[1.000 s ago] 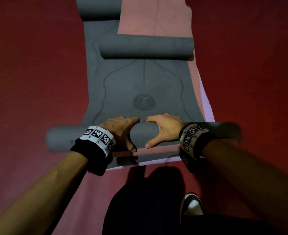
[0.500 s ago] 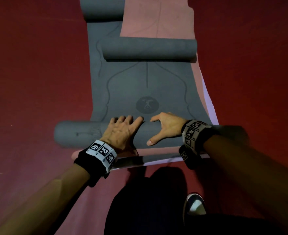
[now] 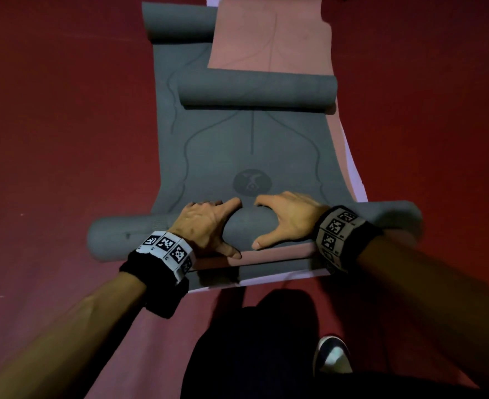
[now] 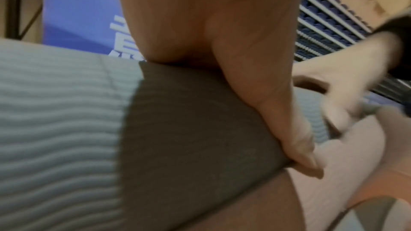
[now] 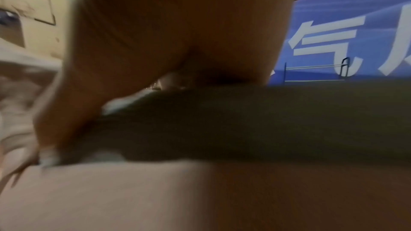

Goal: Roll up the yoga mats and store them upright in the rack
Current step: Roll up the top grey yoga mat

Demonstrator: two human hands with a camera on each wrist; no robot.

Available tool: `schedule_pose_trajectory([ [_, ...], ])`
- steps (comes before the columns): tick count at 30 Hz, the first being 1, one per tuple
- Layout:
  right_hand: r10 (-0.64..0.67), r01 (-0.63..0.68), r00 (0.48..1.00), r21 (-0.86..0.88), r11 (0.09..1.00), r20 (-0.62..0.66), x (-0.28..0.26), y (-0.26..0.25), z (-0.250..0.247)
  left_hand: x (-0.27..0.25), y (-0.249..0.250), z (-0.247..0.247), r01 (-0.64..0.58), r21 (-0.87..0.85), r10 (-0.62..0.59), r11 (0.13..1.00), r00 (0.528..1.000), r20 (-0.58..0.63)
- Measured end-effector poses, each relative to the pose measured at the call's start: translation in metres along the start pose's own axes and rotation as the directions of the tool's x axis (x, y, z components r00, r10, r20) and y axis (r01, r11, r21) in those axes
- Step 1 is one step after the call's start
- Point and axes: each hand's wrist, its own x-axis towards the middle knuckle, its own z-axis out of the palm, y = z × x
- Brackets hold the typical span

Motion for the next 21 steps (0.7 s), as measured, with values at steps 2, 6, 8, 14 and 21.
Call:
schedule_pose_trajectory([
  [2, 0.005, -0.006, 1.0, -0.087, 0.996, -0.012, -0.004, 0.006, 0.005, 0.001, 0.0, 0.002, 0.017, -0.028, -0.017, 0.999, 1.0, 0.0],
  [6, 0.091, -0.1, 0.994, -0.192, 0.976, -0.052, -0.013, 0.02, 0.024, 0.006, 0.006, 0.006, 0.024, -0.017, -0.024, 1.0, 1.0, 0.0],
  [8, 0.108, -0.126, 0.99, -0.242, 0.962, -0.085, -0.016, 0.023, 0.033, 0.009, 0.01, 0.006, 0.03, -0.006, -0.03, 1.0, 1.0, -0.001],
  [14, 0.053, -0.12, 0.979, -0.344, 0.931, -0.198, -0.023, 0.025, 0.048, 0.008, 0.007, 0.004, 0.04, -0.063, -0.04, 0.997, 0.999, 0.0],
  [21, -0.074, -0.084, 0.929, -0.401, 0.912, -0.362, -0.023, 0.021, 0.034, 0.002, 0.003, -0.014, 0.035, -0.141, -0.042, 0.989, 0.998, -0.046],
])
